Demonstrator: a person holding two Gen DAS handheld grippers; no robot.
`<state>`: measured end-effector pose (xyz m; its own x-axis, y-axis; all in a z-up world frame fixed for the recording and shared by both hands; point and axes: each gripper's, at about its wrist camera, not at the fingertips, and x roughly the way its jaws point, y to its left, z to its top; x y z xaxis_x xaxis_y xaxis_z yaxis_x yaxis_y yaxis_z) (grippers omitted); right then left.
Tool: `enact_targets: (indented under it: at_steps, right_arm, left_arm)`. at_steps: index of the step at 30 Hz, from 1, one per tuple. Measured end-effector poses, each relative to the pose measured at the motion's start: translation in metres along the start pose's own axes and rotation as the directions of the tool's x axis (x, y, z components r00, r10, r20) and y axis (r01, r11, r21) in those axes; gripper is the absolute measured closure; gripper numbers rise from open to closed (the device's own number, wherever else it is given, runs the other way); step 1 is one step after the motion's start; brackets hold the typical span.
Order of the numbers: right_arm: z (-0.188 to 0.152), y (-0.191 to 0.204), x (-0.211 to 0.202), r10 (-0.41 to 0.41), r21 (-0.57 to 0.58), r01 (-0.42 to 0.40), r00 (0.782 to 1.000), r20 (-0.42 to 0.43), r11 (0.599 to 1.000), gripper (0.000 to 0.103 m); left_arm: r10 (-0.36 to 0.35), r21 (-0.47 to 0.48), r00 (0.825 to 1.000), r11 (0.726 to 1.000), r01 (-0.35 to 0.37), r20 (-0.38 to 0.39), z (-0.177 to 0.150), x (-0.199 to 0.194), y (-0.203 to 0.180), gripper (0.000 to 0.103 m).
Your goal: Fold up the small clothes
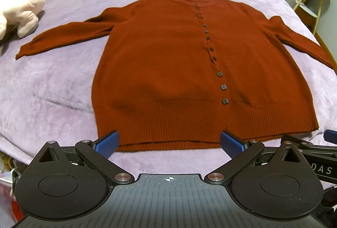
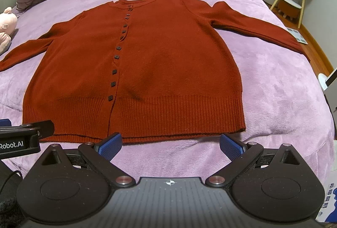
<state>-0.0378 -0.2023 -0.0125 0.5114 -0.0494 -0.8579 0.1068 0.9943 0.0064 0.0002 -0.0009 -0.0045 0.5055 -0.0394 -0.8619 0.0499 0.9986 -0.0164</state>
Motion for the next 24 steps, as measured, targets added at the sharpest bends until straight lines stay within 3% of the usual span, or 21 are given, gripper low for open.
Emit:
enact_targets:
  at_steps: [24]
  right_arm:
    - [-0.0009, -0.0054, 0.0032, 0.021, 0.016, -0.021, 1.0, 0.002, 1.0, 0.004]
  left_arm:
    - [0.007, -0.002, 1.0, 1.0, -0.007, -0.013, 0.0005, 0.0044, -0.0014, 0.0]
